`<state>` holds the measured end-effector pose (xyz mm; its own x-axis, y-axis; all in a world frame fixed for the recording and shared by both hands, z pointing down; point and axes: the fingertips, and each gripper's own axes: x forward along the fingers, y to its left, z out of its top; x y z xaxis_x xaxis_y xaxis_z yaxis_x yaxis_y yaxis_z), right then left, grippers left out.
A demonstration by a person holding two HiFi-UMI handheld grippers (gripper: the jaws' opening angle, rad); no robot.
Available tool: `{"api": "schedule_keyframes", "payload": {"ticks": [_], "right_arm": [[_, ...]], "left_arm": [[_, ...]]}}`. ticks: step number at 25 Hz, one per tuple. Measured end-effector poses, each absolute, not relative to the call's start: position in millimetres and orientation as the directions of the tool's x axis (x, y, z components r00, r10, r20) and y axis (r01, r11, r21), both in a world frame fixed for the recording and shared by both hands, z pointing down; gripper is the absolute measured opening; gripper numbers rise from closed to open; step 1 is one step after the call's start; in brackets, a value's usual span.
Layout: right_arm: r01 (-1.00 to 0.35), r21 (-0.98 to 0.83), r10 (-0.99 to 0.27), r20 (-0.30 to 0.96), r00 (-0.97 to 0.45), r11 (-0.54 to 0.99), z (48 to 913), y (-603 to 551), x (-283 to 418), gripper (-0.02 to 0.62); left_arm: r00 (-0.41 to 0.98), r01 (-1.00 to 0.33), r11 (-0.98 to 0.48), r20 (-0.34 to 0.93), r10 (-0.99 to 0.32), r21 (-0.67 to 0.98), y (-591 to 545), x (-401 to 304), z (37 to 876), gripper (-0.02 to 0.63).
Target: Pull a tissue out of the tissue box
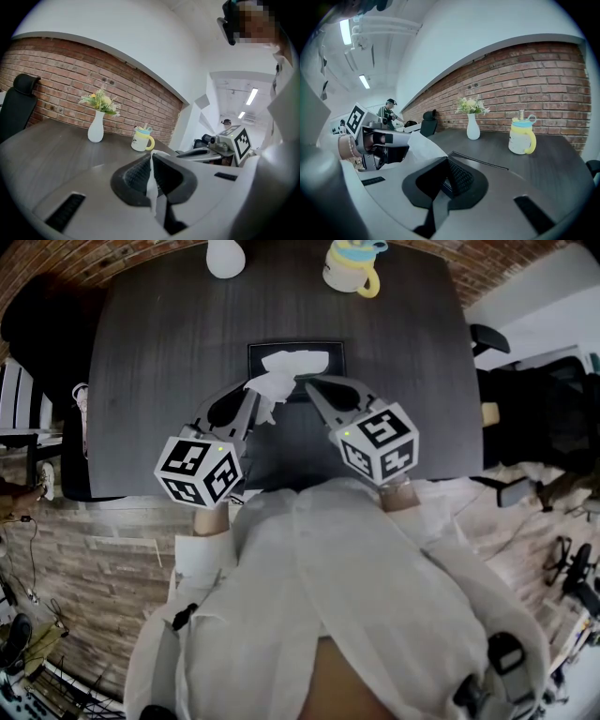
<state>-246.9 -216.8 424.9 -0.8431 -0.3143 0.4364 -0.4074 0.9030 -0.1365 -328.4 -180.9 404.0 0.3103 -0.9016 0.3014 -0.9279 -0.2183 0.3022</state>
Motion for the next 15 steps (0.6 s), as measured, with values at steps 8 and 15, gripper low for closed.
{"api": "schedule_keyframes", "payload": {"ticks": [8,15], "right_arm": [[-0.421,-0.155,-0.321,0.435,-0.841,0.894,425.7,-221.8,-244.2,0.003],[-0.422,-0.153,-0.321,0.439,-0.839,0.894,428.1,-223.0,-244.6,0.003]], "left_arm": [[0.313,-0.925,-0.216,0.306,-0.899,0.313,-182.4,-328.1,407.4,0.007],[0.302,-0.926,-0.202,0.306,-0.903,0.318,-181.1,-334.6,409.2,0.006]]}}
